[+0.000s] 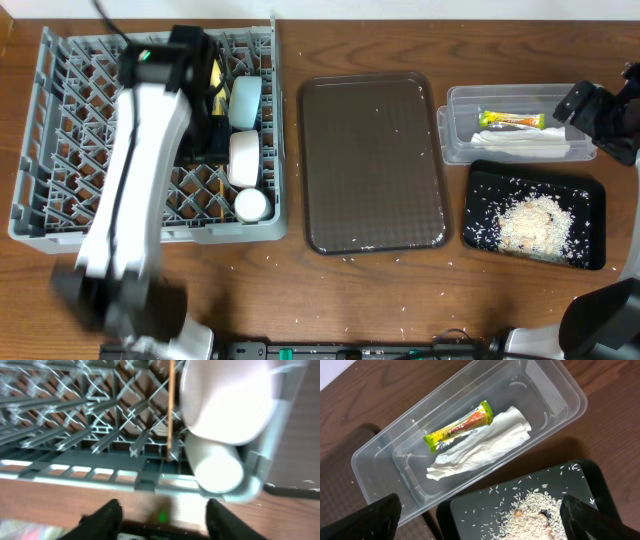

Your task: Sort waste into correct bins and load items into the dishwasher

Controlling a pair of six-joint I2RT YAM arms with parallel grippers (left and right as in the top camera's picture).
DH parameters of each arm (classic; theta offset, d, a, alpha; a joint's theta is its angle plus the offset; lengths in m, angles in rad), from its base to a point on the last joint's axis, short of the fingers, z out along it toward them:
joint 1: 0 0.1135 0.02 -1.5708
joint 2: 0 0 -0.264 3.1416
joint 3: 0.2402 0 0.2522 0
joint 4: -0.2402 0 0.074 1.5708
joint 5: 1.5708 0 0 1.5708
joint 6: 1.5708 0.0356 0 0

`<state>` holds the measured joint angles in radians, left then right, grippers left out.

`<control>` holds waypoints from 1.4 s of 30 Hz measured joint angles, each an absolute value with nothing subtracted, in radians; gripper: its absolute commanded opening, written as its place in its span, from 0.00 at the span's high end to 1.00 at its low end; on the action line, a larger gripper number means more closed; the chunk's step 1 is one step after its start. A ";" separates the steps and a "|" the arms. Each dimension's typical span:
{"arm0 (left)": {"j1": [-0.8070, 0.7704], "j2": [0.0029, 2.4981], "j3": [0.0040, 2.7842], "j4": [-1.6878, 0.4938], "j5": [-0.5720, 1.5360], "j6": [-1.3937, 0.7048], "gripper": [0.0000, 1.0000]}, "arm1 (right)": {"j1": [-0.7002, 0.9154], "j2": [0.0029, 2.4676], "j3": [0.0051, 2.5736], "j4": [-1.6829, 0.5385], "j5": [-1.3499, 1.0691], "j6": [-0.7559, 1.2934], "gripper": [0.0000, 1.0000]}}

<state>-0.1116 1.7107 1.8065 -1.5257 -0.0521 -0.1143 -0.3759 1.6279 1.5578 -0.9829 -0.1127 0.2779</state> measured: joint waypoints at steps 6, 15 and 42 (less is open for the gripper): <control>-0.215 1.348 1.657 -1.449 -0.052 -0.189 0.32 | -0.376 1.628 1.558 -0.983 -0.113 0.278 0.01; -0.356 0.984 1.130 -1.076 -0.049 -0.295 0.15 | -0.376 1.628 1.557 -0.982 -0.115 0.278 0.01; -0.215 0.632 0.806 -0.542 -0.016 -0.017 0.07 | -0.376 1.628 1.557 -0.983 -0.115 0.278 0.01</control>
